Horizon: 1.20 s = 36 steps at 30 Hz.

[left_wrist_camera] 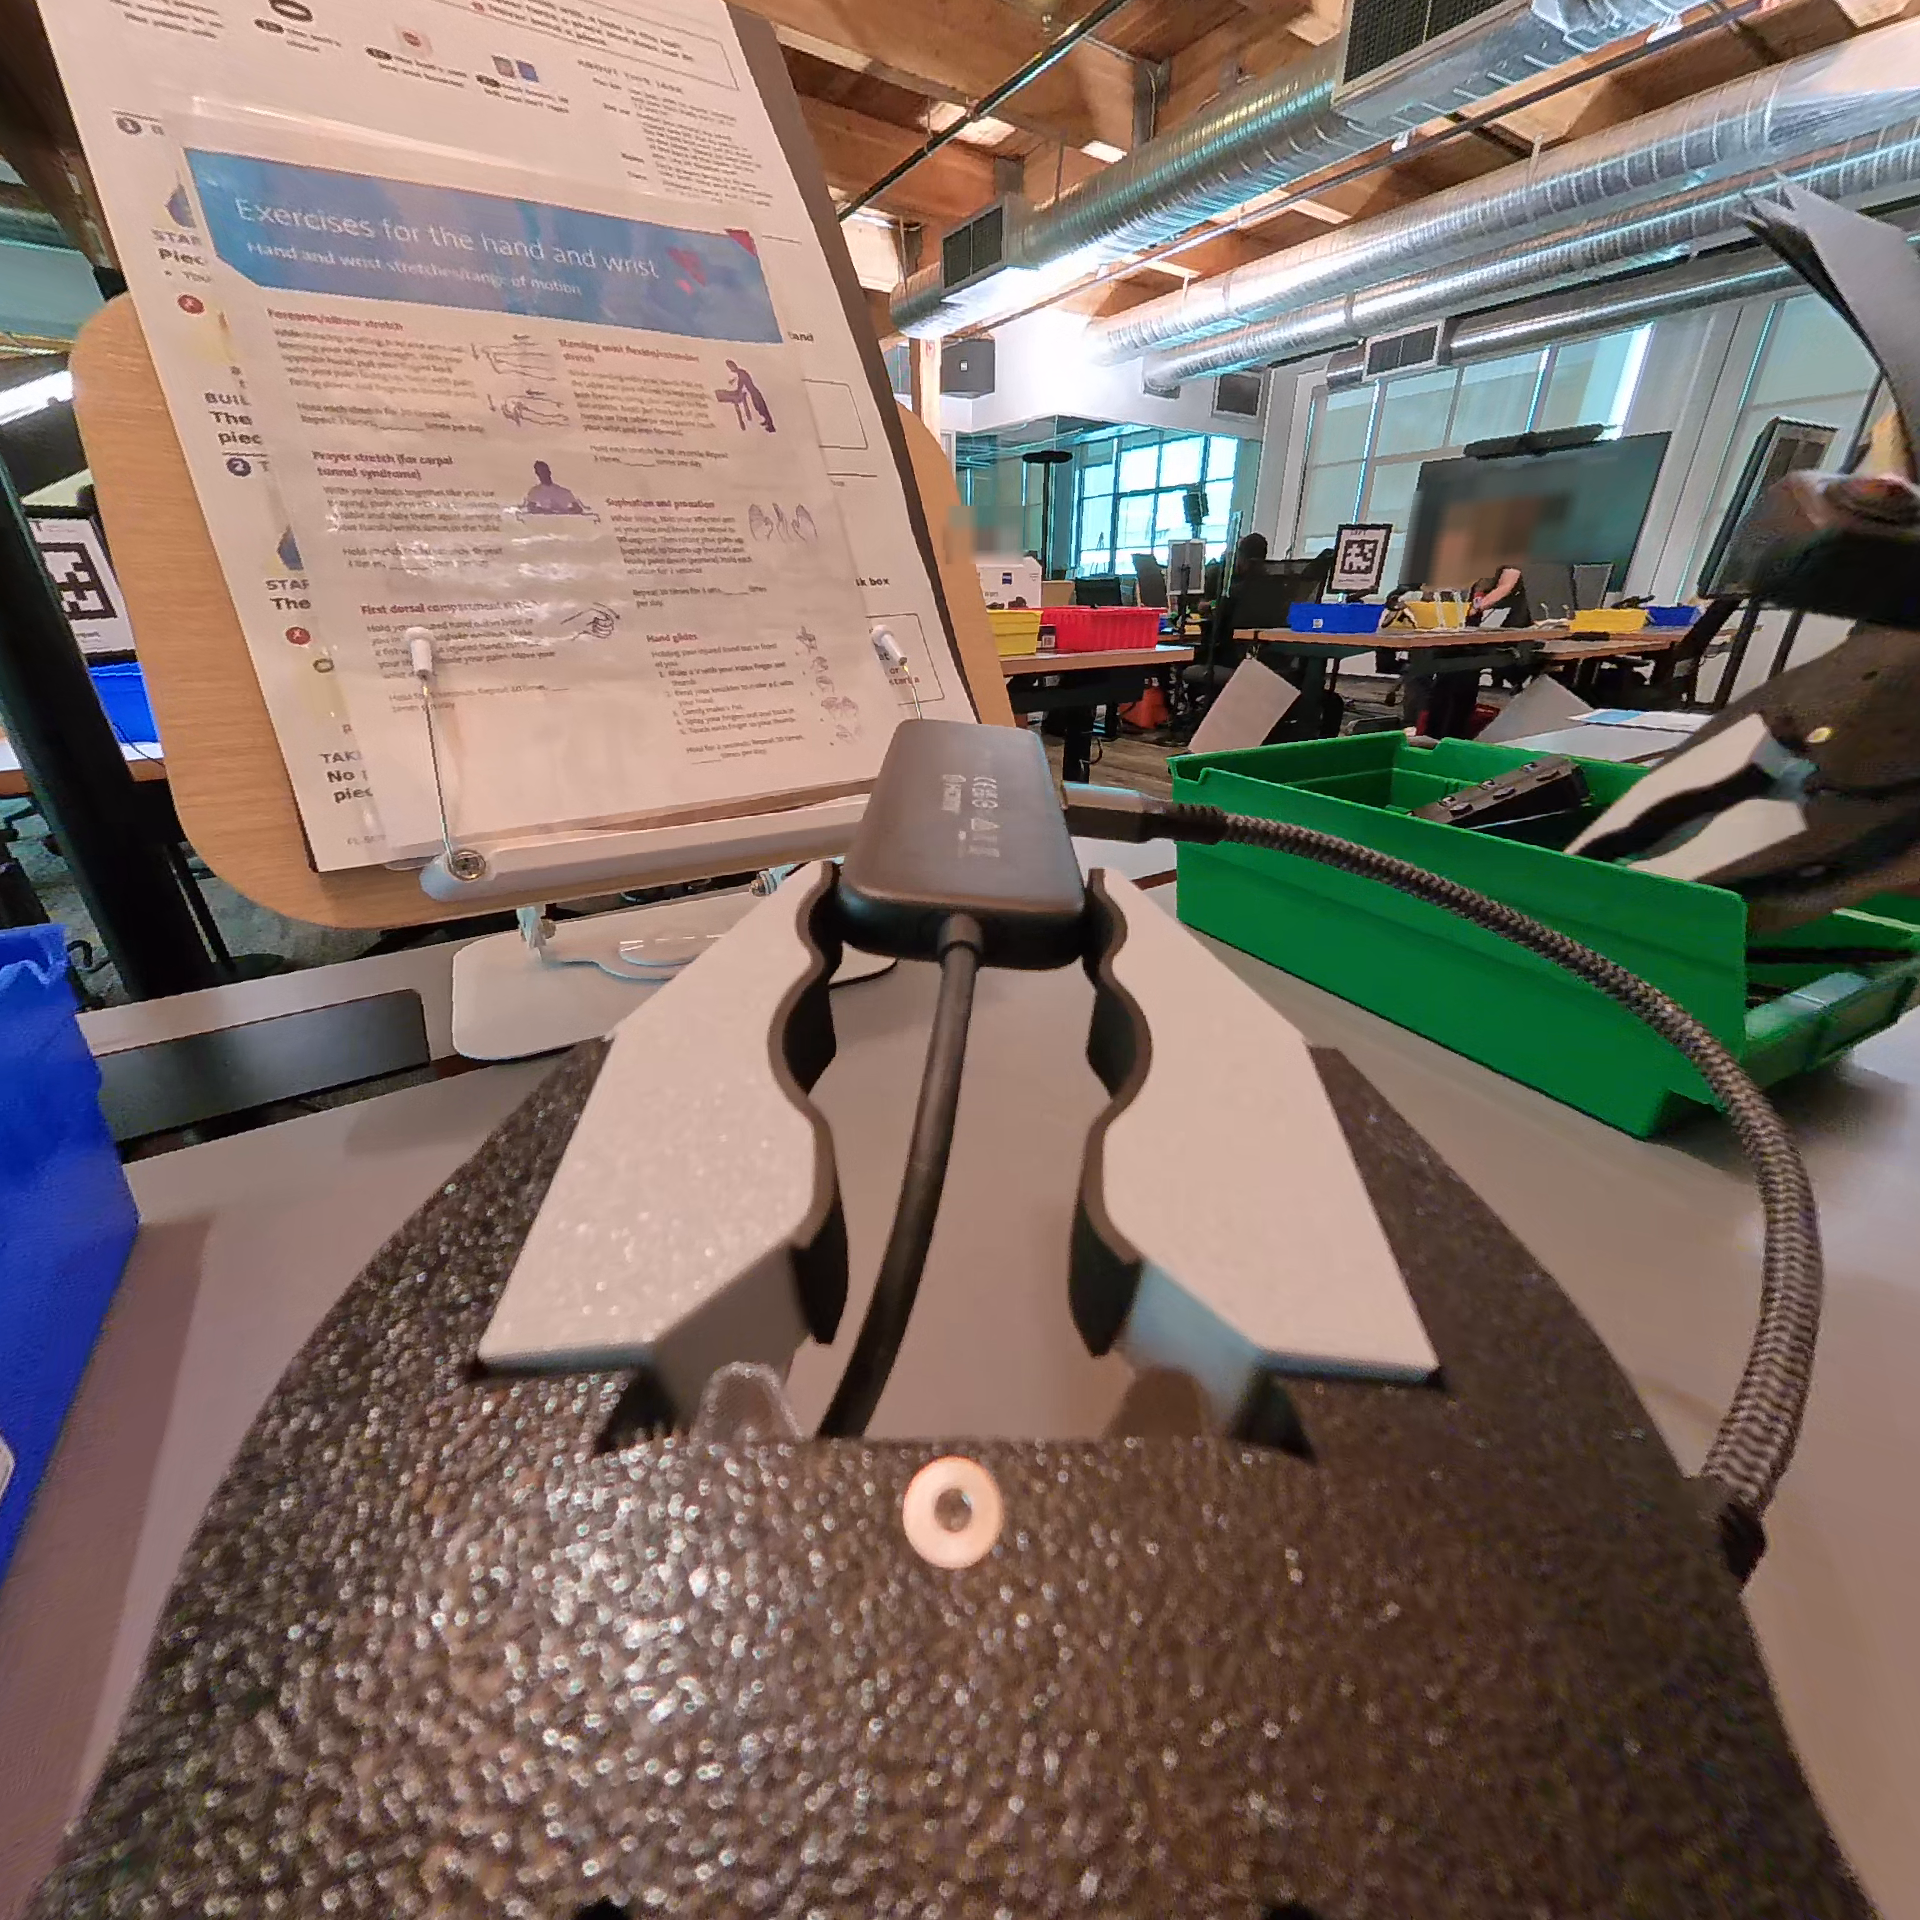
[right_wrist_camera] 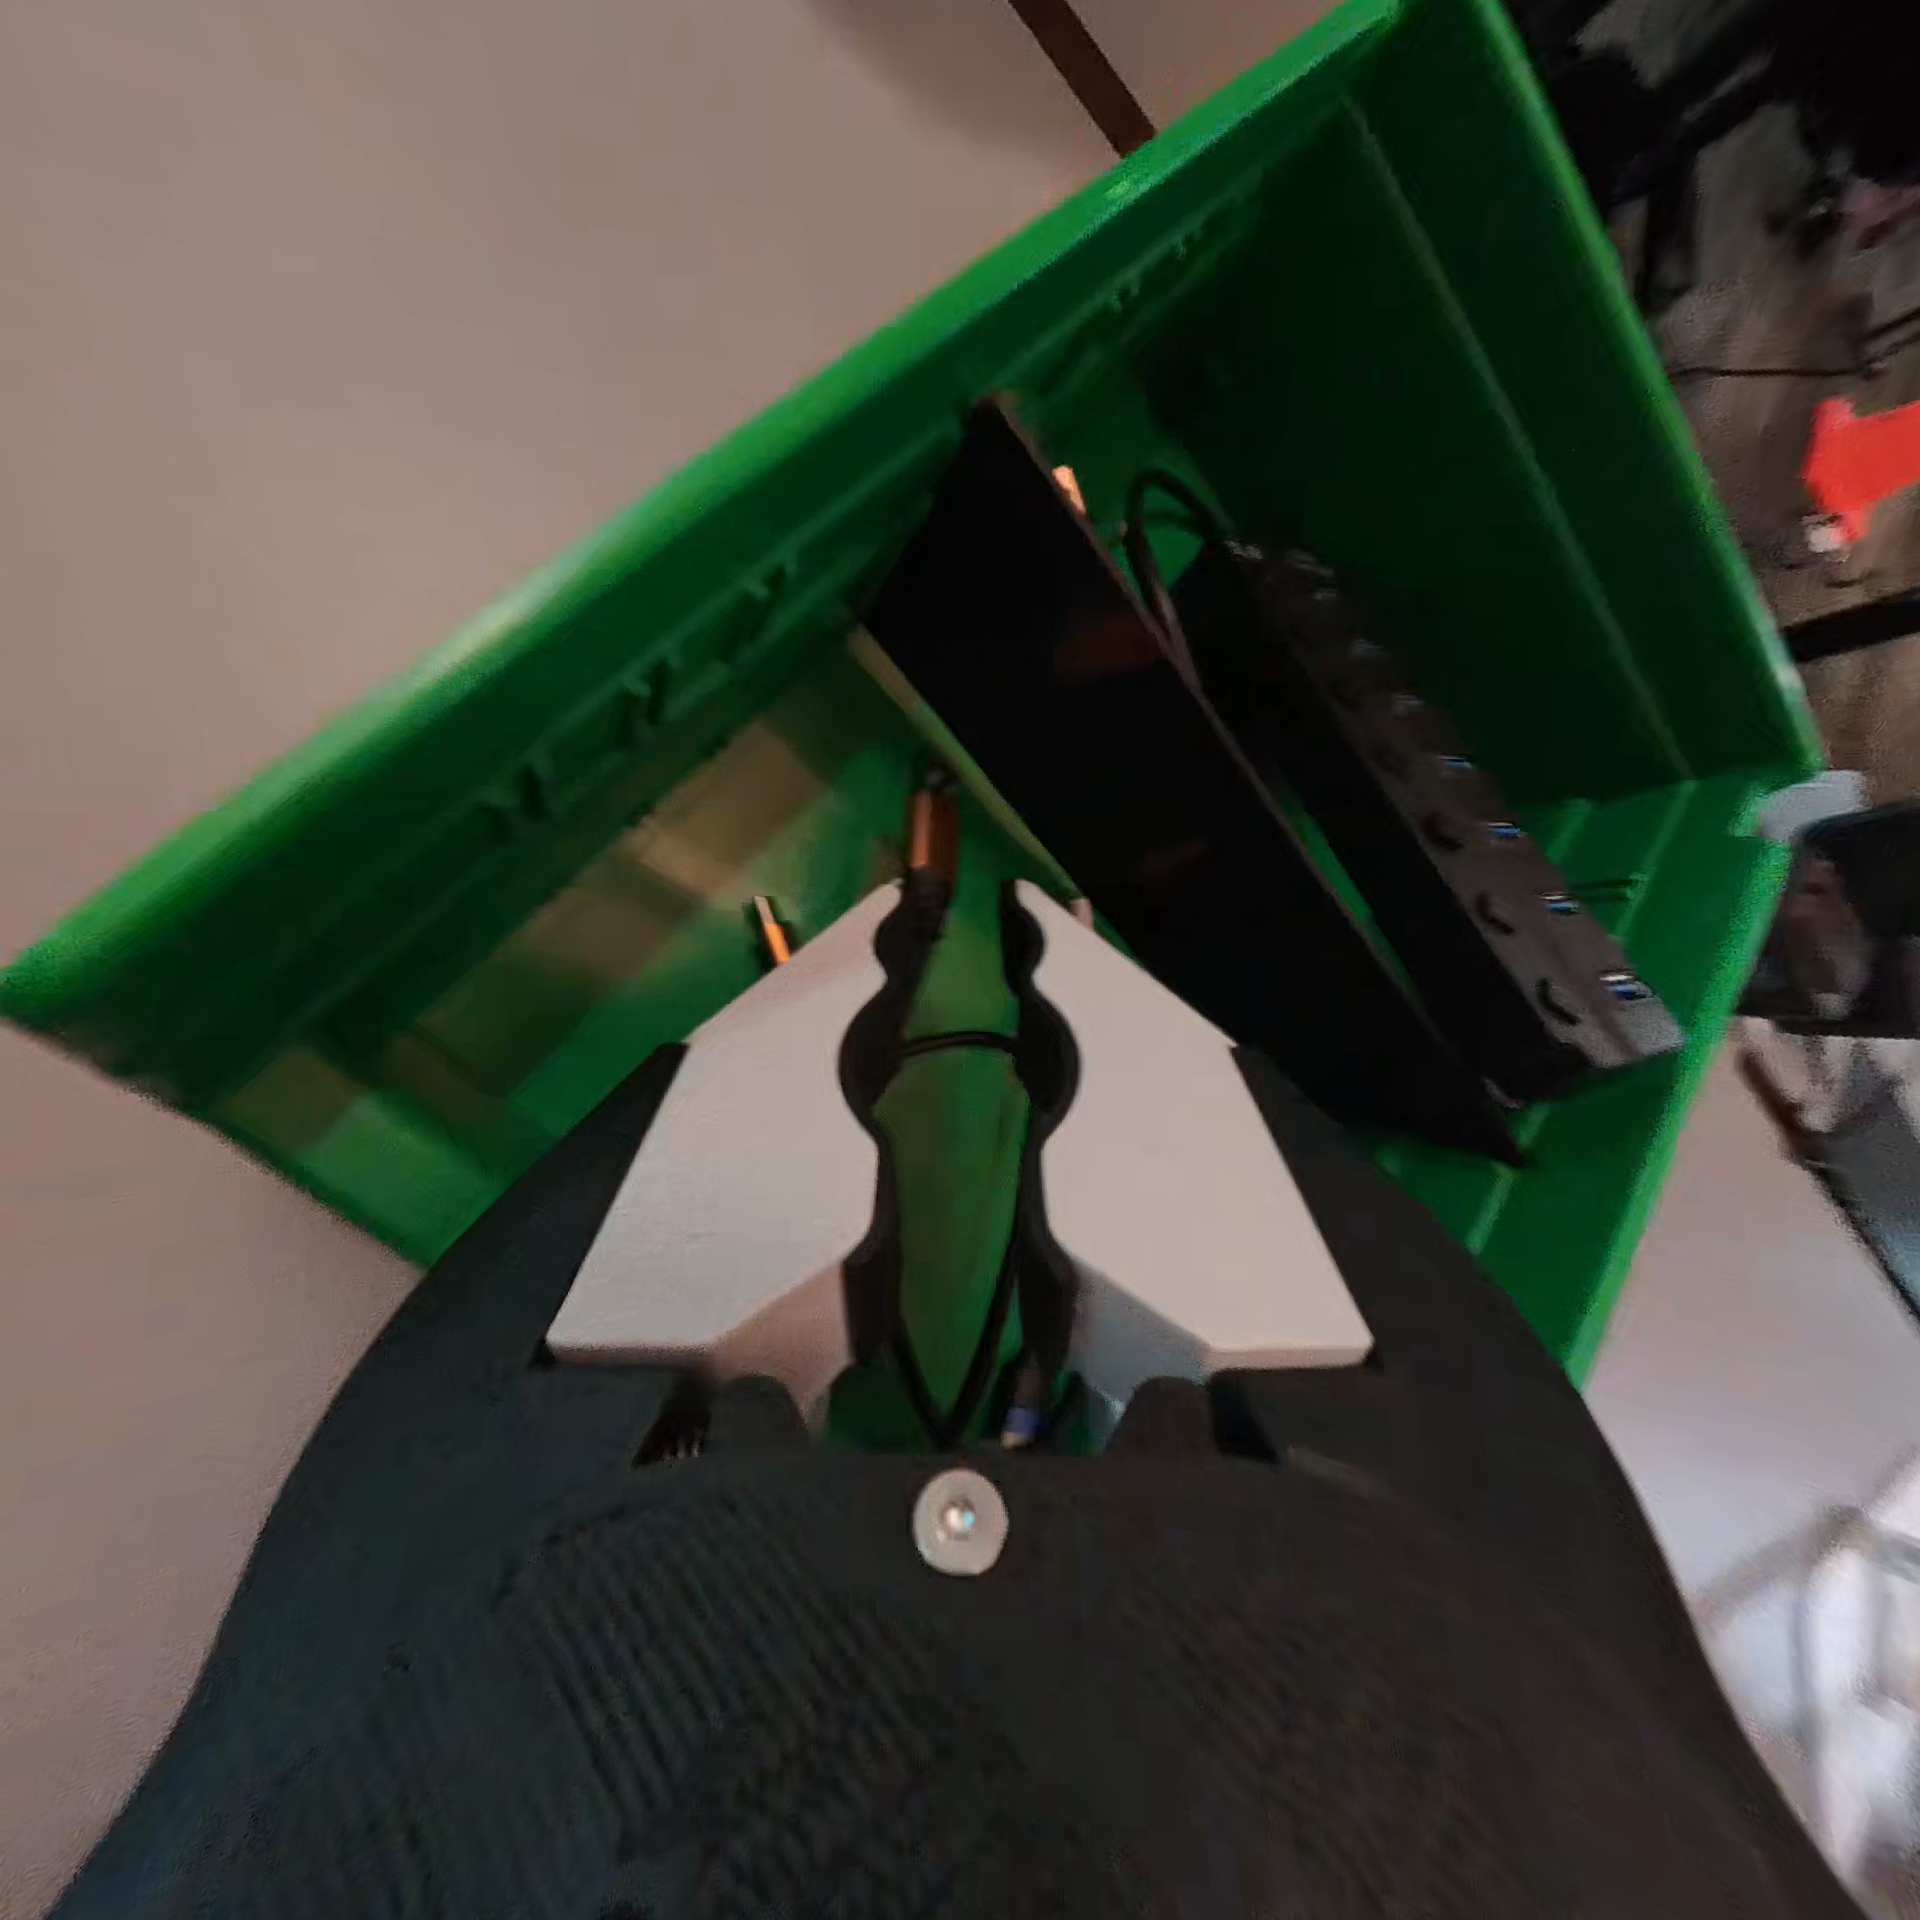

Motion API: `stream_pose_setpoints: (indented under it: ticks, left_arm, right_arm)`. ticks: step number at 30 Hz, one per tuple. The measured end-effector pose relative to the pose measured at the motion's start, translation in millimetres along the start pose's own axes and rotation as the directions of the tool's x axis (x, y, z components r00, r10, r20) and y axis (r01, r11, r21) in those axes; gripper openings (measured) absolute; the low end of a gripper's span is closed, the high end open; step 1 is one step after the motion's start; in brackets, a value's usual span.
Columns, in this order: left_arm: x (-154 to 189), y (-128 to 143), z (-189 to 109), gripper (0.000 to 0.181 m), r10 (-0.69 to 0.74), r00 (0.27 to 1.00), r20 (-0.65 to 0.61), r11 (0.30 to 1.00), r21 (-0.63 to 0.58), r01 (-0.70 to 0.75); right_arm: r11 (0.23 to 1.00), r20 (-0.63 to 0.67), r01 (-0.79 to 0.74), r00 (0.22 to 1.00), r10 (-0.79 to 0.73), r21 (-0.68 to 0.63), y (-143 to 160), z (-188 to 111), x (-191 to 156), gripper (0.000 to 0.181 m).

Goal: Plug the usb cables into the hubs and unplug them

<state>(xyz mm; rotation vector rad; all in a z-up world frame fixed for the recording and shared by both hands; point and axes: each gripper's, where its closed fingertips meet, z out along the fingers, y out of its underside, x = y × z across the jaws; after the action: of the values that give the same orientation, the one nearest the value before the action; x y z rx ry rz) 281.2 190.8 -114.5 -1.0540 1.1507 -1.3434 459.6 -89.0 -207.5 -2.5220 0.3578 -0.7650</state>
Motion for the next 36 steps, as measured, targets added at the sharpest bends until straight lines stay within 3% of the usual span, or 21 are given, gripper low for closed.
stream_pose_setpoints:
  ticks: [3, 5, 7, 9, 11, 14, 17, 20, 23, 26, 30, 36]
  left_arm:
    - [0, 1, 0, 0.044, -0.004, 1.0, -0.005, 1.0, -0.004, 0.004]
    - [2, 0, 0, 0.044, -0.006, 1.0, -0.017, 1.0, -0.006, 0.006]
    - [4, 1, 0, 0.045, -0.008, 1.0, -0.027, 1.0, -0.015, 0.008]
    - [7, 0, 1, 0.045, -0.007, 0.999, -0.032, 1.0, -0.021, 0.006]
    - [13, -2, 1, 0.045, -0.01, 0.999, -0.053, 1.0, -0.023, 0.009]
    - [18, 1, 2, 0.045, 0.015, 0.998, -0.069, 0.999, -0.046, -0.018]
    - [16, 4, 0, 0.045, 0.051, 0.997, -0.059, 0.996, -0.066, -0.055]
    - [16, 4, -1, 0.045, 0.037, 0.996, -0.076, 0.997, -0.069, -0.042]
    - [23, 6, 2, 0.045, 0.039, 0.995, -0.089, 0.996, -0.074, -0.045]
    - [30, 7, 3, 0.045, 0.085, 0.992, -0.091, 0.994, -0.066, -0.092]
    - [36, 5, 3, 0.045, 0.094, 0.991, -0.099, 0.994, -0.05, -0.099]
    - [38, 5, 3, 0.045, 0.094, 0.991, -0.098, 0.994, -0.045, -0.099]
  right_arm:
    - [0.999, -0.133, 0.039, 0.991, -0.034, 0.034, -5, -13, 24, 0.044]
    - [0.987, -0.152, -0.025, 0.987, 0.049, 0.158, -21, -38, 37, 0.053]
    - [0.929, -0.09, -0.145, 0.978, 0.186, 0.339, -48, -72, 37, 0.06]
    - [0.788, 0.089, -0.278, 0.957, 0.276, 0.549, -90, -107, 11, 0.064]
    - [0.658, 0.27, -0.344, 0.938, 0.216, 0.669, -131, -128, -41, 0.069]
    - [0.581, 0.346, -0.336, 0.933, 0.098, 0.742, -174, -122, -107, 0.08]
    - [0.575, 0.412, -0.34, 0.911, 0.006, 0.744, -198, -96, -143, 0.082]
    - [0.531, 0.497, -0.418, 0.868, -0.006, 0.737, -211, -82, -155, 0.076]
    - [0.469, 0.5, -0.448, 0.866, 0.016, 0.761, -214, -80, -159, 0.056]
    - [0.485, 0.467, -0.418, 0.884, 0.022, 0.768, -207, -72, -165, 0.053]
    - [0.42, 0.493, -0.47, 0.868, 0.062, 0.776, -206, -78, -160, 0.032]
    - [0.415, 0.485, -0.464, 0.872, 0.062, 0.783, -208, -78, -164, 0.021]
